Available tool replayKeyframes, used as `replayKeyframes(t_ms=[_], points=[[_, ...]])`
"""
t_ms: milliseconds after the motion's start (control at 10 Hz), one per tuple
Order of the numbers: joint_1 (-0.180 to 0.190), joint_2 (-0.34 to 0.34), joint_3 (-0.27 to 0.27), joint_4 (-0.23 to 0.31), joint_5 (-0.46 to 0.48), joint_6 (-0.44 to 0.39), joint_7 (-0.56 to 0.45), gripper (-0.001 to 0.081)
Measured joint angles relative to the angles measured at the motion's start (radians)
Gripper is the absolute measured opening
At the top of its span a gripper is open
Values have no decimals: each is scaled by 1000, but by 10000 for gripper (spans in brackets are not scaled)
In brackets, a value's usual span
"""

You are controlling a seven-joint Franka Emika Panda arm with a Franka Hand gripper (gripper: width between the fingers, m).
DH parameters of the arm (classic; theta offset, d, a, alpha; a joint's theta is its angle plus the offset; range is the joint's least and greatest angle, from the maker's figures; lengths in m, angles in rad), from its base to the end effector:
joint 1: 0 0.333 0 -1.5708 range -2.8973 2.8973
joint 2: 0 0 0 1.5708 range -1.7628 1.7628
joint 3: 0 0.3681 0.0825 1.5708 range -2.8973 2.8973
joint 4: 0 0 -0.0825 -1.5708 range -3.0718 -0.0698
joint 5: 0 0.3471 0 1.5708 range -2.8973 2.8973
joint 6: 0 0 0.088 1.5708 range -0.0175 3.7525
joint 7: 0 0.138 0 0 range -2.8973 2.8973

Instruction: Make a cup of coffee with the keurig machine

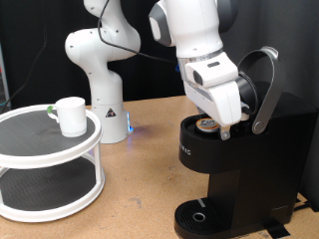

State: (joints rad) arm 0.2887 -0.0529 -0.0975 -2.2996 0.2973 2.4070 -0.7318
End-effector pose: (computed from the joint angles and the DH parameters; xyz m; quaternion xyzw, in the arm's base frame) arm 0.4845 0.1015 0.4308 -0.9277 -0.3477 -0.1054 0.0852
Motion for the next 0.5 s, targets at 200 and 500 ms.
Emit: replayKeyframes(t_ms=[200,500], points=[[-2,-7,-3,-3,47,-2,-22,805],[-14,-41,-11,-5,55,-1,-5,805]])
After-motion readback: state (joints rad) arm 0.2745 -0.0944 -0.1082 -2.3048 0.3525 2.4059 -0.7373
